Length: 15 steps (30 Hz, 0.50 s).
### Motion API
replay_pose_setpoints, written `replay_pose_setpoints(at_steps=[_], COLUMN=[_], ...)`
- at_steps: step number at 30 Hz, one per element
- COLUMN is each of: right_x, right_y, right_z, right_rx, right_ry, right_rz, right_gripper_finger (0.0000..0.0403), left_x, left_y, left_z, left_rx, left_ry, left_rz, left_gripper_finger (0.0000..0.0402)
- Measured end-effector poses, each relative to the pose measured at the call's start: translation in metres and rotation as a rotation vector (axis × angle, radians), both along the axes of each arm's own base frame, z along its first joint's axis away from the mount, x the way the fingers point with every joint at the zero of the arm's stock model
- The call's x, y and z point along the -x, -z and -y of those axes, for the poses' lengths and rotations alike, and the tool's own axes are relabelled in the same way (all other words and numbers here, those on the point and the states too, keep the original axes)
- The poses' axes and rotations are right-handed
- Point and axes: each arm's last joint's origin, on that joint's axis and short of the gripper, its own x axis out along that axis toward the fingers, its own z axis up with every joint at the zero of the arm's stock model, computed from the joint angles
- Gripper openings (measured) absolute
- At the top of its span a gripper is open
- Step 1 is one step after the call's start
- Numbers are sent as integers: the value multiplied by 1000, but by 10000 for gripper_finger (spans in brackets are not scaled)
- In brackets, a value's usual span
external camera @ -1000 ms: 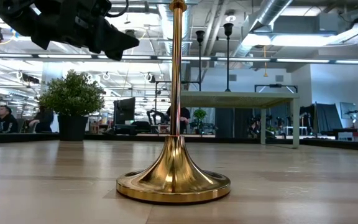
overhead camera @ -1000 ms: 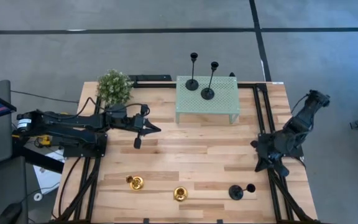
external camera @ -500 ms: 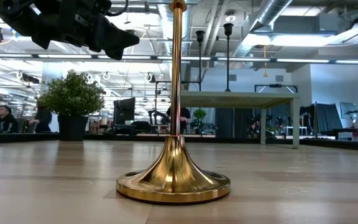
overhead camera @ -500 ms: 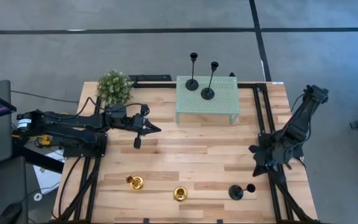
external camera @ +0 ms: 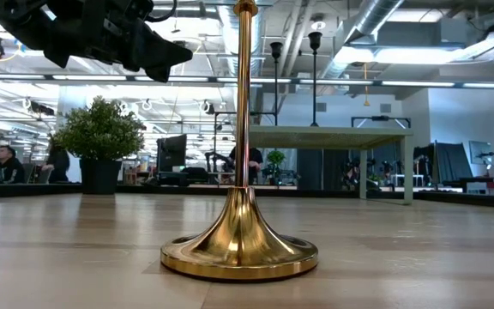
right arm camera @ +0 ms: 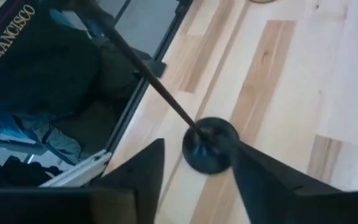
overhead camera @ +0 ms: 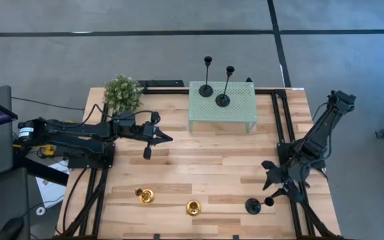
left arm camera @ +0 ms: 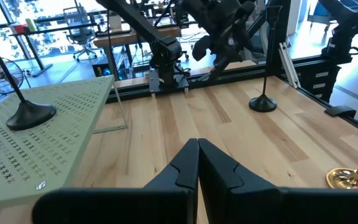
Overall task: Pick & Place candle stick holders
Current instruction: Put the black candle holder on the shelf
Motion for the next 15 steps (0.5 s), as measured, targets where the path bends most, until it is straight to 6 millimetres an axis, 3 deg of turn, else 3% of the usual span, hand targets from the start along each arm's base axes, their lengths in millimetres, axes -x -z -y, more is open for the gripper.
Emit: replay_pose_setpoints(at_steps=[6,15], right_x=[-10,-19], right_y=[1,0], right_z=[-13,-25], right_rx=[-38,-100], right_ry=[-1,-6], right_rz=[29,72], right_gripper_finger=[200,152], left_x=[0,0], left_y=[0,0], left_z=[0,0], left_rx=[0,0], left_ry=[0,0], left_rz=[0,0], left_gripper_finger=[8,8])
